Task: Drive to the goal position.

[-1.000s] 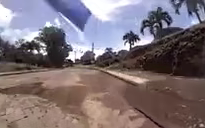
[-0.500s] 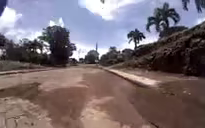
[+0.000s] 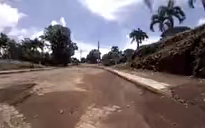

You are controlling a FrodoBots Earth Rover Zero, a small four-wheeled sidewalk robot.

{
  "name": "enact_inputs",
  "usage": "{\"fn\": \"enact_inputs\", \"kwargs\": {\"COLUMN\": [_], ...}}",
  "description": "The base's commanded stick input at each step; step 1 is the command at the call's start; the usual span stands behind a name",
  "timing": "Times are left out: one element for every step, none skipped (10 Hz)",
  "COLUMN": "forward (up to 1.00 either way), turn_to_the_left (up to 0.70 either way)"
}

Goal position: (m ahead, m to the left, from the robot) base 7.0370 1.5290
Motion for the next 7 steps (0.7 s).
{"fn": "enact_inputs", "kwargs": {"forward": [0.70, 0.70, 0.70, 0.70, 0.70, 0.70, 0.70], "turn_to_the_left": [0.00, 0.00, 0.00, 0.00, 0.00, 0.00, 0.00]}}
